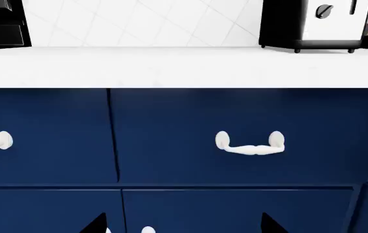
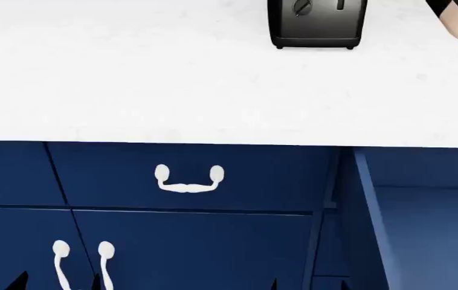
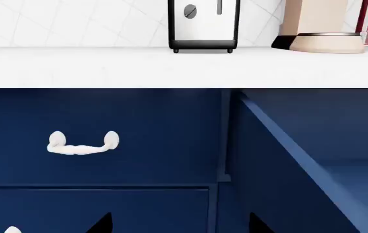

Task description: Close the right drawer.

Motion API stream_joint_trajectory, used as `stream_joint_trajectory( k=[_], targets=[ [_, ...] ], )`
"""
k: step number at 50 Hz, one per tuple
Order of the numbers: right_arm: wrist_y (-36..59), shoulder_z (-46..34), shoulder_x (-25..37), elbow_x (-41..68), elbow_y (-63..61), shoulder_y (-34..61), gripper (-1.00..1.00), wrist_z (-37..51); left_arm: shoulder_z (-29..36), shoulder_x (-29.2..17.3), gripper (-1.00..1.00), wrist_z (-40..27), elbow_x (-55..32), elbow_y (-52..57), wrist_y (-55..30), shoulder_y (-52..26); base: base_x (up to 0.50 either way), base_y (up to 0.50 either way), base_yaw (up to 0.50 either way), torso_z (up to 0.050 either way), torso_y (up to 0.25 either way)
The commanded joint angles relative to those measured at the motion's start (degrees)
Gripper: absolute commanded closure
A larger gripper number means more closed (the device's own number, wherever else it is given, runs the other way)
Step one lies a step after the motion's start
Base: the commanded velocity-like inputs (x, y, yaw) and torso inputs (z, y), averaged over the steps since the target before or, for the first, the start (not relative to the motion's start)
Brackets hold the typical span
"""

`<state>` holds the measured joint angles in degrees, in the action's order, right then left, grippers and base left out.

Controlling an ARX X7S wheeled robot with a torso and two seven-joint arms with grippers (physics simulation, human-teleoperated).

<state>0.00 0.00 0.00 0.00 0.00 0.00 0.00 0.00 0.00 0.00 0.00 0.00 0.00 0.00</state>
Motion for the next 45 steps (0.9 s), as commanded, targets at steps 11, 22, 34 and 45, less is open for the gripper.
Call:
stream_joint_trajectory(
  k=[11, 22, 34, 45],
  targets=[
    [11.8, -0.4, 2.7, 11.0, -3.1, 3.5, -1.0, 0.0, 2.8, -3.1, -1.0, -4.8, -1.3, 0.7, 0.0, -3.2, 0.0, 0.0, 0.0, 0.0, 0.0],
    [18.8, -7.1, 10.1, 2.6, -25.7, 12.5, -1.0, -0.7, 1.6, -2.5, -1.0, -6.3, -8.5, 12.7, -3.6, -18.5, 0.0, 0.0, 0.0, 0.0, 0.0],
    [35.4, -14.1, 14.8, -6.8, -47.9, 31.0, -1.0, -4.4, 0.9, -3.5, -1.0, -12.0, -18.9, 38.7, -20.4, -32.1, 0.0, 0.0, 0.0, 0.0, 0.0],
    [39.6, -16.8, 14.2, -7.3, -54.1, 37.4, -1.0, -6.3, -3.5, -4.1, -1.0, -18.7, -27.8, 46.8, -30.4, -40.6, 0.0, 0.0, 0.0, 0.0, 0.0]
  ],
)
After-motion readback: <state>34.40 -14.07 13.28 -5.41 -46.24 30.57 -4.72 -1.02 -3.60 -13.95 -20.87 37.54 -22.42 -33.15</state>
